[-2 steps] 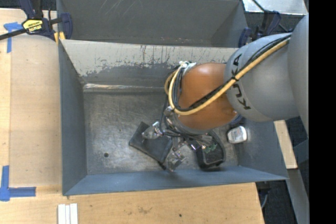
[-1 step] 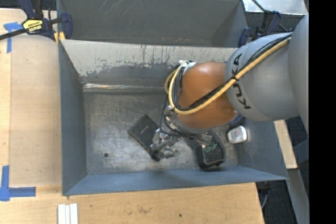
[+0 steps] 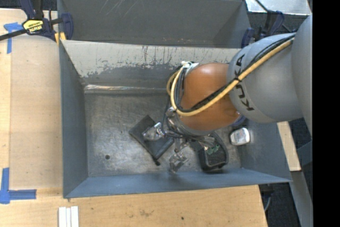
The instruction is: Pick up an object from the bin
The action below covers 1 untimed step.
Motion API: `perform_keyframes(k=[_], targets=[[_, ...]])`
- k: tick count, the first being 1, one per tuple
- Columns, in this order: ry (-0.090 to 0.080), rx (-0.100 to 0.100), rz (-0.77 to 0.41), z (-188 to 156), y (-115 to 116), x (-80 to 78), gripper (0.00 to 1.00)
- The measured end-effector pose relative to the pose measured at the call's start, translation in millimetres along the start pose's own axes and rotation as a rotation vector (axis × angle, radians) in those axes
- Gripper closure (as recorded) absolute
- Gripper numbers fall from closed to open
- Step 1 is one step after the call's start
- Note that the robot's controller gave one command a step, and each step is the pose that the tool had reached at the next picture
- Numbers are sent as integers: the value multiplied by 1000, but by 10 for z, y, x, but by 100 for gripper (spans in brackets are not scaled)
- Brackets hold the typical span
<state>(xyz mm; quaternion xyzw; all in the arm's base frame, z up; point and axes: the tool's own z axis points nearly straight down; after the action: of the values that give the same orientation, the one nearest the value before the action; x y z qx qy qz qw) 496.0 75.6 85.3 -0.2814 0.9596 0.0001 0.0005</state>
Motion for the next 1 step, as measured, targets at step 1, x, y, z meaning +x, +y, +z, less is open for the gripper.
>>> perform_keyframes(k=[1], targets=[[0, 0, 1, -1, -1, -1, 100]])
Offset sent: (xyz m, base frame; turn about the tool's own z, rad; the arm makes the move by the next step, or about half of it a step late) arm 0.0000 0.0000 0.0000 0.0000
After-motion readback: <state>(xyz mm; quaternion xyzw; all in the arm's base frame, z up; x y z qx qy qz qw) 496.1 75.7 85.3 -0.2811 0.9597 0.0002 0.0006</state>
